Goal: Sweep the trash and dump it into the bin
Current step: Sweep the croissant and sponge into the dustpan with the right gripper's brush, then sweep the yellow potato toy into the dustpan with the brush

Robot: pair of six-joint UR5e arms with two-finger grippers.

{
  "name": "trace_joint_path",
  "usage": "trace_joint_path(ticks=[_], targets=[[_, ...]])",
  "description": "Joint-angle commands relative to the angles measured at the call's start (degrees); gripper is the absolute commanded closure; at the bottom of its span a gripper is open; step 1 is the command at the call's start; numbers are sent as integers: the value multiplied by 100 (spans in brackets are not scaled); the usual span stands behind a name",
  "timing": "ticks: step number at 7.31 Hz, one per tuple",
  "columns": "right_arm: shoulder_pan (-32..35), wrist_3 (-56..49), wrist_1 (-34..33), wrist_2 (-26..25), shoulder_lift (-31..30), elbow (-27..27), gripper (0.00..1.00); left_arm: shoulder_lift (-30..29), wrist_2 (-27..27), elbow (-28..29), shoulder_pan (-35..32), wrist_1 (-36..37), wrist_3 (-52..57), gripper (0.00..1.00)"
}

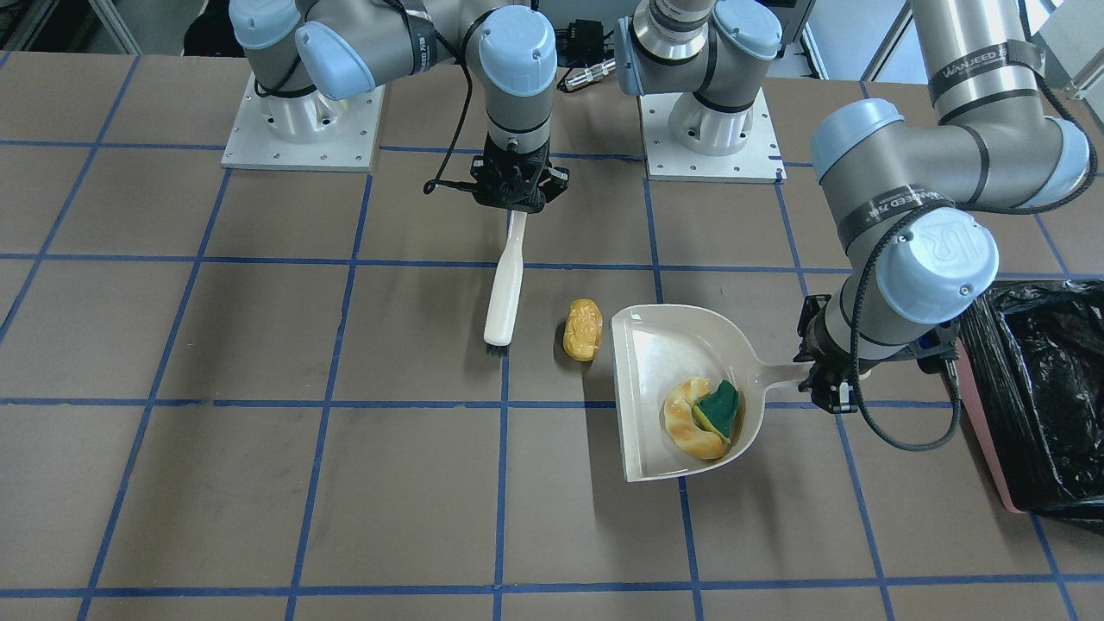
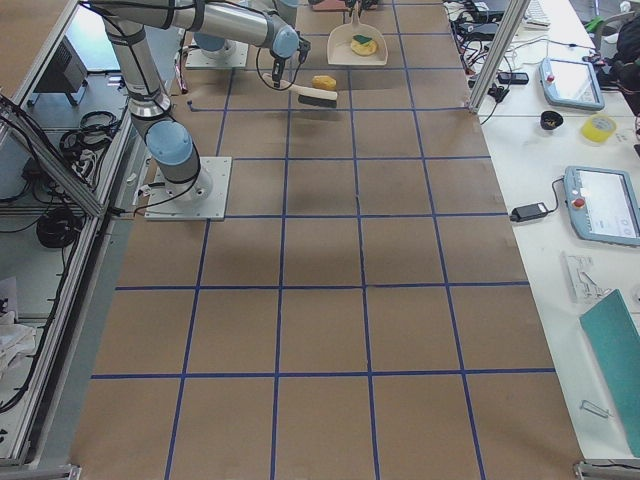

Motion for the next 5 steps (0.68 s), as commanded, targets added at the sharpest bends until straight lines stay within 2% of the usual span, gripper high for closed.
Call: trace_joint_path(ticks=[1,5], targets=[[21,36,-576,54,2,332,100,258,399,-922,16,693,-48,100],[135,230,-631,37,98,281,100,943,787,-2206,-116,1125,-452,100]])
